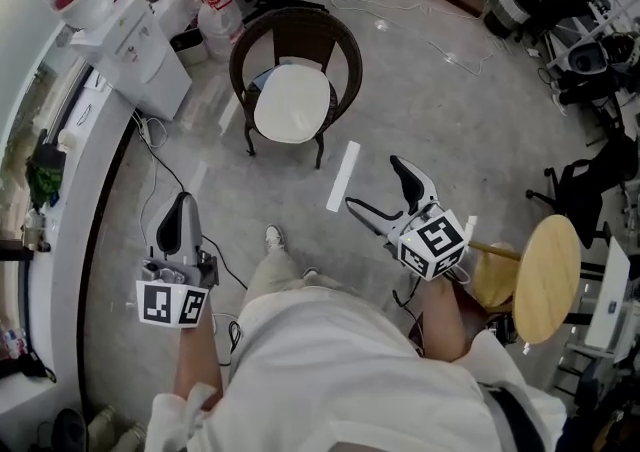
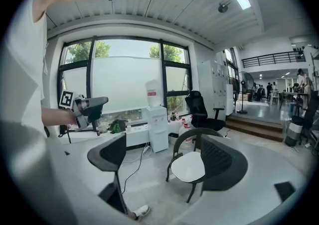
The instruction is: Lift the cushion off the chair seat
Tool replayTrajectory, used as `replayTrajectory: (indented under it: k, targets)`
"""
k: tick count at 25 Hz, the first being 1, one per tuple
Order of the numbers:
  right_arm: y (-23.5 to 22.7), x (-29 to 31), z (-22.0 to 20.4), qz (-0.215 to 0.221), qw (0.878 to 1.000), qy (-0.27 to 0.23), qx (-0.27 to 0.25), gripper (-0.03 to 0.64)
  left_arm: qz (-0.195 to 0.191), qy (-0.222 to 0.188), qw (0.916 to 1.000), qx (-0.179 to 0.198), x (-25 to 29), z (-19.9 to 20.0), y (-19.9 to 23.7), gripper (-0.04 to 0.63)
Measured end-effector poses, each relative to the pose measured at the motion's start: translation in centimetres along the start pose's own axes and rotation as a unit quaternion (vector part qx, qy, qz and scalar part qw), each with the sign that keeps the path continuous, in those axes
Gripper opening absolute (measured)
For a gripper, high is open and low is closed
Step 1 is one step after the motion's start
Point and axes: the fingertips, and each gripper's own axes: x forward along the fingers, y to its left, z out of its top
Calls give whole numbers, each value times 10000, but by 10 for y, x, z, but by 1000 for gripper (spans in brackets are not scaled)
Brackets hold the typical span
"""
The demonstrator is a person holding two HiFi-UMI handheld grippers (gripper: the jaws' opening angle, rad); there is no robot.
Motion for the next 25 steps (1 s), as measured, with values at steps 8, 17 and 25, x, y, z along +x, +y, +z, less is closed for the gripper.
replayTrajectory:
  k: [8, 17, 25]
  targets:
    - [-47, 83, -5, 5, 9990, 447, -79, 446, -77, 179, 9991, -364, 90, -50, 53, 17]
    - [-130, 218, 48, -69, 9945, 950, -437, 445, -239, 212, 9974, -652, 247, -70, 148, 17]
    - [-180, 280, 65, -129, 9946, 979, -333, 445, -549, 507, 9949, -675, 339, -92, 168, 17]
